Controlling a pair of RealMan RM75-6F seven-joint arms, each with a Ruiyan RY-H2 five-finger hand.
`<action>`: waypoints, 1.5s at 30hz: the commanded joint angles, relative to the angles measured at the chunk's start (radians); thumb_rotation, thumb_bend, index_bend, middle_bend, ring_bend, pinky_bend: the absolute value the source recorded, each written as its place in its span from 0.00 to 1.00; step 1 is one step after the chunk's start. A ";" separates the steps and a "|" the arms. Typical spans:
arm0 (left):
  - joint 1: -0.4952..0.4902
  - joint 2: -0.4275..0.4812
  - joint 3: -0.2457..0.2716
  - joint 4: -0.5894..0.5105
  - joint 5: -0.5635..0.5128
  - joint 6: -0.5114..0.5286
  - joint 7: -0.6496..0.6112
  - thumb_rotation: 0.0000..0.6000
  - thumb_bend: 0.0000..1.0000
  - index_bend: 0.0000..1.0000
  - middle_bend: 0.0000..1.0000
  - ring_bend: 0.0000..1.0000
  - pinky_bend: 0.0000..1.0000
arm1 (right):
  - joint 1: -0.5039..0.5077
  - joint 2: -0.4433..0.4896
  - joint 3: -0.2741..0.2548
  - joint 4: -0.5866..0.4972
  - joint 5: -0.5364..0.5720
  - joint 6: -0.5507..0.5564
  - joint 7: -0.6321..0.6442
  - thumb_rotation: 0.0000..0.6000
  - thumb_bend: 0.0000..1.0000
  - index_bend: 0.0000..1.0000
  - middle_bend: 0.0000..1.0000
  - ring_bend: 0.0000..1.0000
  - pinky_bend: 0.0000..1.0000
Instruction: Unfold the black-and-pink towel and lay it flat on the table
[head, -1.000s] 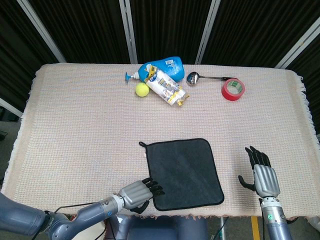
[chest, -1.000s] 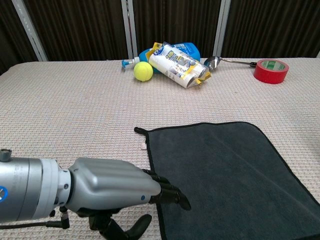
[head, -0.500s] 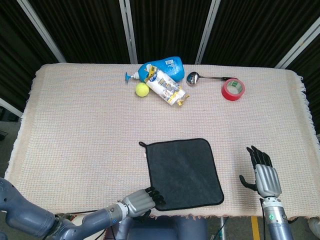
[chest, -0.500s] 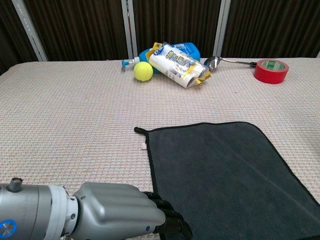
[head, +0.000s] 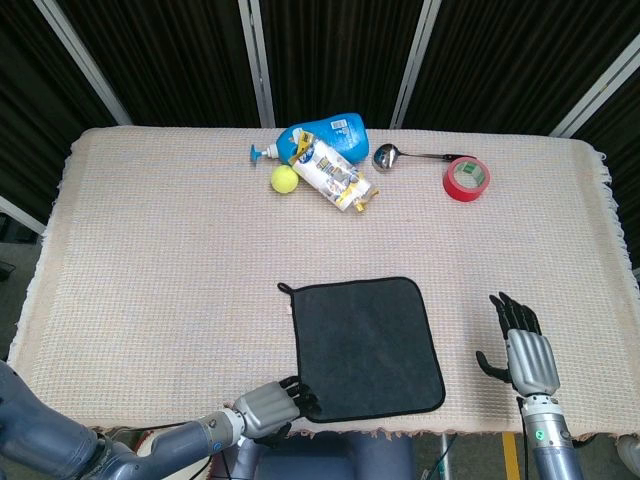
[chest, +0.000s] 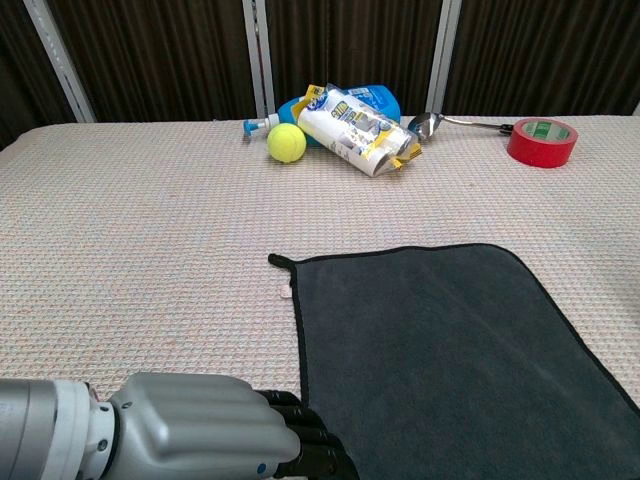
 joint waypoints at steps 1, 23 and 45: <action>0.005 0.005 0.006 -0.003 0.014 0.004 -0.006 1.00 0.77 0.08 0.06 0.00 0.02 | -0.001 0.000 0.001 -0.002 -0.002 0.002 0.001 1.00 0.35 0.00 0.00 0.00 0.00; 0.122 -0.058 -0.067 0.044 0.215 0.210 -0.076 1.00 0.24 0.00 0.00 0.00 0.00 | -0.002 0.003 0.002 0.001 -0.007 -0.001 0.009 1.00 0.35 0.00 0.00 0.00 0.00; 0.542 0.194 0.047 0.177 0.531 0.764 -0.226 1.00 0.17 0.00 0.00 0.00 0.00 | -0.009 -0.015 -0.023 0.018 -0.073 0.030 -0.040 1.00 0.35 0.00 0.00 0.00 0.00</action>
